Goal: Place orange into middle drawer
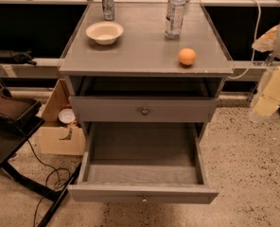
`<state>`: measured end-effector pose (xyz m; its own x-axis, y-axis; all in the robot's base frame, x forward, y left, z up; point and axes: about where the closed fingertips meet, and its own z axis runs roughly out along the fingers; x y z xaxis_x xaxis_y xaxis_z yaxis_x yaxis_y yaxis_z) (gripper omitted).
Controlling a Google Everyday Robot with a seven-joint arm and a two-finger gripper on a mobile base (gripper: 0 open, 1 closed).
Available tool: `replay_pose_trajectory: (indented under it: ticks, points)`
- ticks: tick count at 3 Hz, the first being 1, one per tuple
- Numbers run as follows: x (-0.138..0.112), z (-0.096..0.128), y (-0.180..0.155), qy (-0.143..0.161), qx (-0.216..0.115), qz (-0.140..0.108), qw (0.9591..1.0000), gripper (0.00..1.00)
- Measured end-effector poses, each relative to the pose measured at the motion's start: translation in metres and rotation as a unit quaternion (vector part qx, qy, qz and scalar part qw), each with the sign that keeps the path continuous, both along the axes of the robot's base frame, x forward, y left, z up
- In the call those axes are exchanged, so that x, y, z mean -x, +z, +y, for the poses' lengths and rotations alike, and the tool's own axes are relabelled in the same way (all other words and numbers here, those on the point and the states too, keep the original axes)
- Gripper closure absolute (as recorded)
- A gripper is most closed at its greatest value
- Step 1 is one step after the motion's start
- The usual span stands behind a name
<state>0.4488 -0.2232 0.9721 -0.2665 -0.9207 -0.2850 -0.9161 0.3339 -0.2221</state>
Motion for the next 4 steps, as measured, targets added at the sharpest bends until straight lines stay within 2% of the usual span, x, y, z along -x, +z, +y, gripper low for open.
replay_pose_trajectory:
  ticks: [1, 2, 3, 4]
  points:
    - [-0.038, -0.022, -0.008, -0.039, -0.086, -0.024, 0.9952, 0.0]
    - [-0.117, -0.019, -0.015, -0.071, -0.218, -0.057, 0.9716, 0.0]
    - [-0.186, -0.01, -0.012, -0.082, -0.3, -0.087, 0.9463, 0.0]
    - [-0.234, 0.015, -0.015, -0.084, -0.33, -0.106, 0.9342, 0.0]
